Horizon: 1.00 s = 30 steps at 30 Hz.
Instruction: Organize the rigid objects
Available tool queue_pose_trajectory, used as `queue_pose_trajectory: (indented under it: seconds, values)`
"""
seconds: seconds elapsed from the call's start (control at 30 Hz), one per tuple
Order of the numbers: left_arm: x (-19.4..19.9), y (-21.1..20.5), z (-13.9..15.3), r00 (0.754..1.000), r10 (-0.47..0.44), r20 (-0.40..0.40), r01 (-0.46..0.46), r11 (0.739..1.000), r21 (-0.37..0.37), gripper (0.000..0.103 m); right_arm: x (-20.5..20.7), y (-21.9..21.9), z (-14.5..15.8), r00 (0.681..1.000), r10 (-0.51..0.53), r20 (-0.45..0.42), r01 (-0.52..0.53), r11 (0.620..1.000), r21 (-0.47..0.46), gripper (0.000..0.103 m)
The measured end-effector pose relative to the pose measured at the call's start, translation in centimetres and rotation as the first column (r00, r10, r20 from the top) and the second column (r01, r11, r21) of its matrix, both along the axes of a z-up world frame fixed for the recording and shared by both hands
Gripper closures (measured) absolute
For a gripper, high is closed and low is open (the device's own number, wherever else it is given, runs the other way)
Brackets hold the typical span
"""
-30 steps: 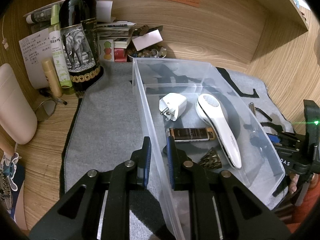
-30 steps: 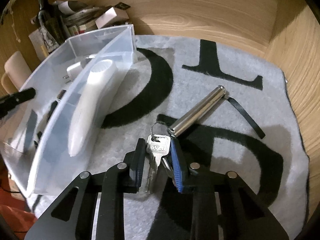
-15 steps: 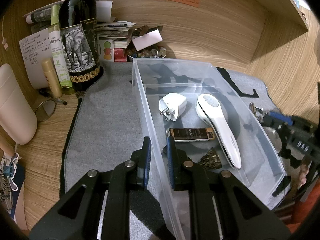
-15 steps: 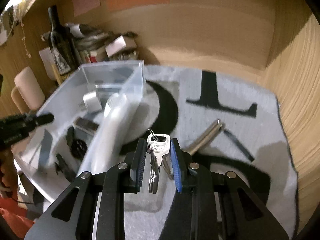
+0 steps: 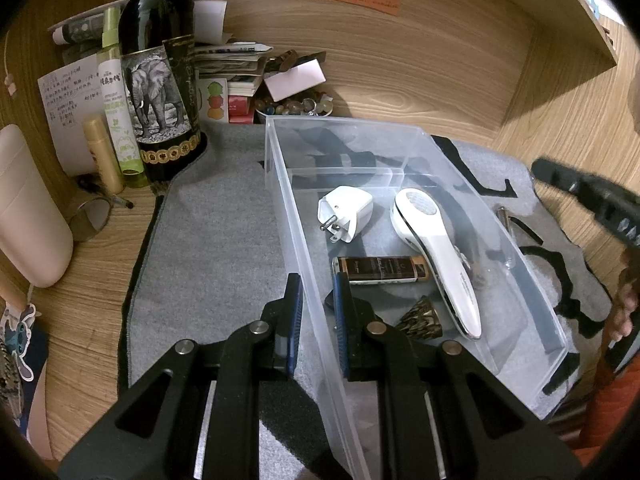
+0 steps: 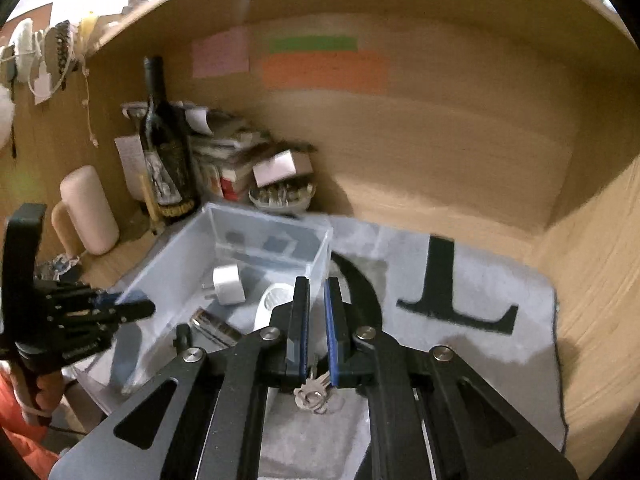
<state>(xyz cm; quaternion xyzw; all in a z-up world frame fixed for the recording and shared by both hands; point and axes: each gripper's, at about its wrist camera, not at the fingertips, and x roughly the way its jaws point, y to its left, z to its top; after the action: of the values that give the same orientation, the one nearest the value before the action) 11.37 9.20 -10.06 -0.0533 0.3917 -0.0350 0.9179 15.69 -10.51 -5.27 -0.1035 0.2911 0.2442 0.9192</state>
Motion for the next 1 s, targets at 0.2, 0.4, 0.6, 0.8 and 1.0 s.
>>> queue_pose_trajectory:
  seconds: [0.2,0.4,0.6,0.8,1.0]
  values:
    - [0.1,-0.1,0.0,1.0,-0.002,0.0,0.002,1.0,0.002,0.089,1.8,-1.8,-3.5,0.989,-0.082,-0.122,0.074,0.995,-0.07,0.092]
    - [0.5,-0.1,-0.2,1.0,0.006,-0.017,-0.006,1.0,-0.009,0.089,1.6,-3.2,-5.8,0.973,-0.082,-0.217,0.066,0.995,-0.08,0.075]
    - [0.7,0.4,-0.1,1.0,0.016,-0.019,-0.016,1.0,-0.005,0.088,0.4,-3.2,-6.1,0.976,-0.048,-0.212,0.031,0.996,-0.087,0.063]
    - [0.5,1.3,0.4,0.999,0.039,-0.011,-0.039,0.999,-0.017,0.088,0.2,-2.7,-6.4,0.972,-0.017,-0.234,-0.002,0.997,-0.079,0.063]
    - [0.0,1.3,0.7,0.999,0.034,0.006,-0.034,0.999,-0.007,0.088,1.2,-1.0,-8.3,0.958,0.005,-0.286,-0.042,0.992,-0.122,0.063]
